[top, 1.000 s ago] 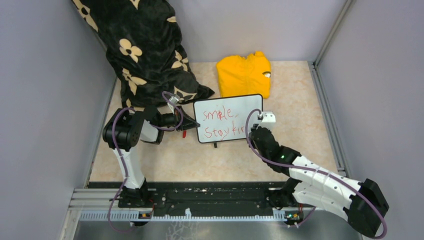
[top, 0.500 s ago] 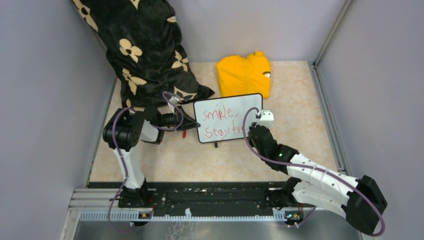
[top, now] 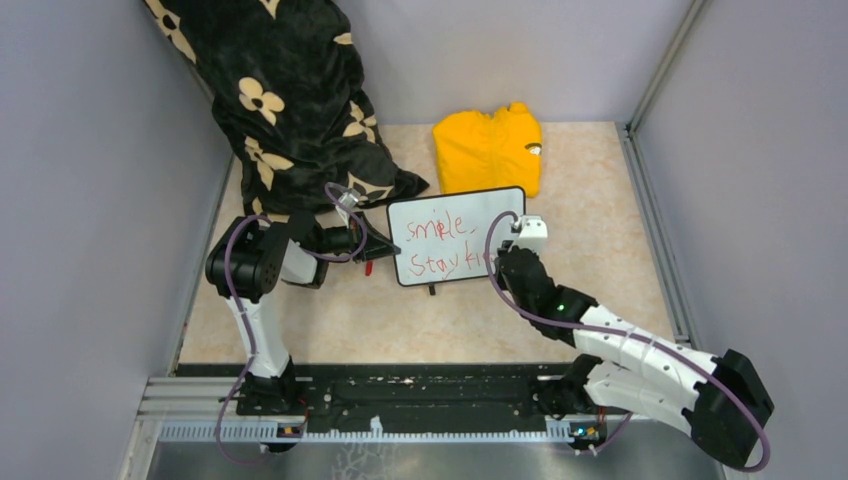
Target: Write a sentence on the whiteboard
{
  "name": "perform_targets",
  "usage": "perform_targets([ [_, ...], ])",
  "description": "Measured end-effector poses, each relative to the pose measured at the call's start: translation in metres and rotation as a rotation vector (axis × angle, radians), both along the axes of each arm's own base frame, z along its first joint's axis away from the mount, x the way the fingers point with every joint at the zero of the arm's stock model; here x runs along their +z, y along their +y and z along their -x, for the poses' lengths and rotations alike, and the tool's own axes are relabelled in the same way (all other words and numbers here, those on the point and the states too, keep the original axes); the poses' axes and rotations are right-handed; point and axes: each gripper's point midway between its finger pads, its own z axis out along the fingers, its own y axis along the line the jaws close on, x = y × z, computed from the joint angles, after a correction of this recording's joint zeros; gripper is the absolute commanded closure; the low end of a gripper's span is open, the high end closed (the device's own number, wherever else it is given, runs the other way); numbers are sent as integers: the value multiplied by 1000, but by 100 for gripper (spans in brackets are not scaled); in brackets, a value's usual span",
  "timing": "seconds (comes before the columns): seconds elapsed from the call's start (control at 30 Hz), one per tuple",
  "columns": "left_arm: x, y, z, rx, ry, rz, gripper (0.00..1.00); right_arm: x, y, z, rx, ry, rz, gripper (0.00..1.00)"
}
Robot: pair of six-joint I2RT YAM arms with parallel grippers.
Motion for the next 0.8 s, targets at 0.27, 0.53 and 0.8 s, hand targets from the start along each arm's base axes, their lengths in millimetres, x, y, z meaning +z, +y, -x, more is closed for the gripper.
perform_targets([
  [0.27, 0, 0, 0, 0, 0, 0, 100, 12, 5, -6, 0, -29, -19, 100],
  [0.53, 0, 0, 0, 0, 1, 0, 100, 12, 6, -7, 3, -30, -14, 100],
  [0.8, 0, 0, 0, 0, 1, 0, 100, 34, -6, -6, -40, -94, -48, 100],
])
